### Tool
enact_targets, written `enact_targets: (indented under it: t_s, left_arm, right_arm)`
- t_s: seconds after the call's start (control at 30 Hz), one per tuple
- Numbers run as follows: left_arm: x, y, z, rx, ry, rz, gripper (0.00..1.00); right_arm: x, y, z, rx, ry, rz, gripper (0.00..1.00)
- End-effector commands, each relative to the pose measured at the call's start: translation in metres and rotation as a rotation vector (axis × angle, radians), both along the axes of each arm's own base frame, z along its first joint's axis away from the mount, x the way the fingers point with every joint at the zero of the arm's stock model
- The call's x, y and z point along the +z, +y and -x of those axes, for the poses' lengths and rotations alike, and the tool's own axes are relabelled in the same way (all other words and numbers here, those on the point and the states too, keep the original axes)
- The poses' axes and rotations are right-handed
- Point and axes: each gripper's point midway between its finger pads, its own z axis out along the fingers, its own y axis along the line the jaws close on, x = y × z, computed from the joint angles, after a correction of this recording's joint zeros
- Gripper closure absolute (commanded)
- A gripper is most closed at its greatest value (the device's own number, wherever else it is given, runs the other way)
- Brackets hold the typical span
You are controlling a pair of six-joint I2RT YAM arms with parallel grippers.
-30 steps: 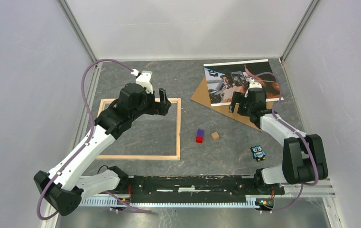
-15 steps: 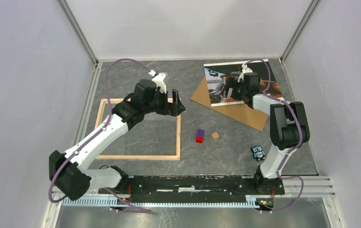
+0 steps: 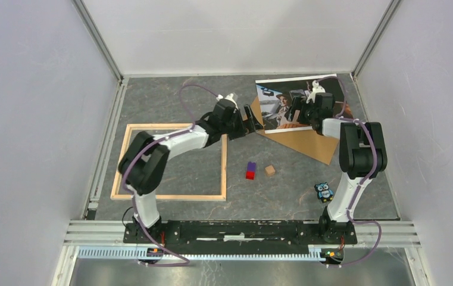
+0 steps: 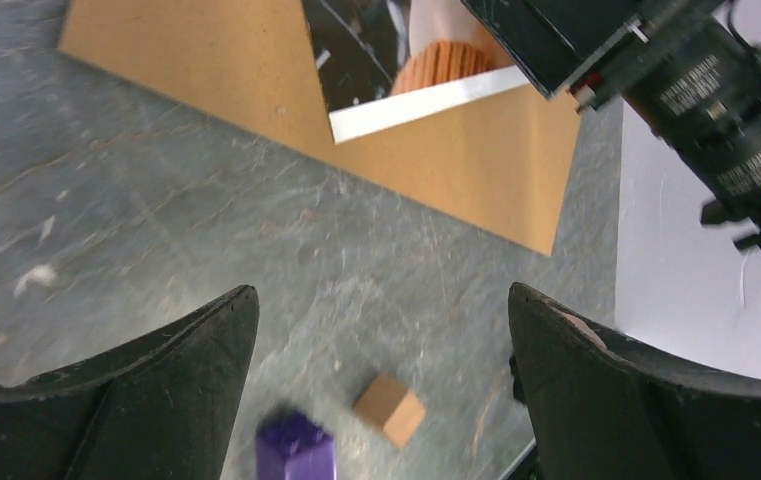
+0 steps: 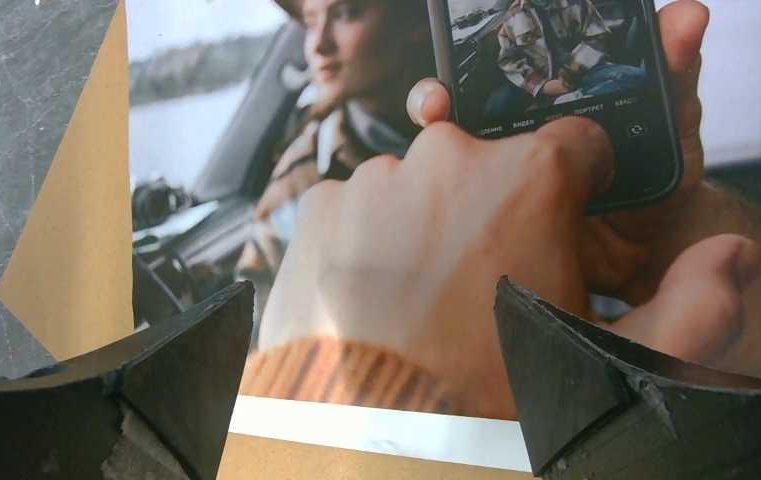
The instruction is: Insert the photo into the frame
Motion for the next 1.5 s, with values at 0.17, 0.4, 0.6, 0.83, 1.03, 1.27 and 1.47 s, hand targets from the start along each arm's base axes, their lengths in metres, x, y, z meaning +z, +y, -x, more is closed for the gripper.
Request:
enact_targets:
  t_s: [0.17,0.4,0.6,0.83,1.03,1.27,1.47]
  left_arm:
    - [0.007,-0.077,-0.072,0.128,-0.032,0.242,0.00]
    - [-0.019,-0.086,-0.079,0.193,0.002,0.199,0.00]
    - [-0.039,-0.091,-0.073,0.202,0.071,0.180,0.00]
    - [-0.047,-0.087,-0.071,0.220,0.098,0.158,0.00]
    - [-0.057,-0.089,-0.070,0.229,0.129,0.158,0.00]
    - [-0.063,-0.106,-0.072,0.191,0.184,0.248,0.00]
    - [-0.043,-0.116,-0.077,0.158,0.169,0.348,0.00]
  right_arm:
    - [-0.017,-0.010,0.013,-0.001,0.025,-0.082,0.06]
    - [-0.013,-0.011,0.017,0.005,0.020,-0.083,0.07]
    - [-0.015,-0.011,0.017,0.006,0.021,-0.094,0.07]
    - [-0.016,-0.008,0.017,0.013,0.025,-0.109,0.07]
    - [-0.019,-0.007,0.016,0.017,0.029,-0.119,0.07]
    - [-0.019,-0.005,0.017,0.023,0.030,-0.125,0.07]
    - [-0.020,-0.003,0.016,0.028,0.028,-0.137,0.07]
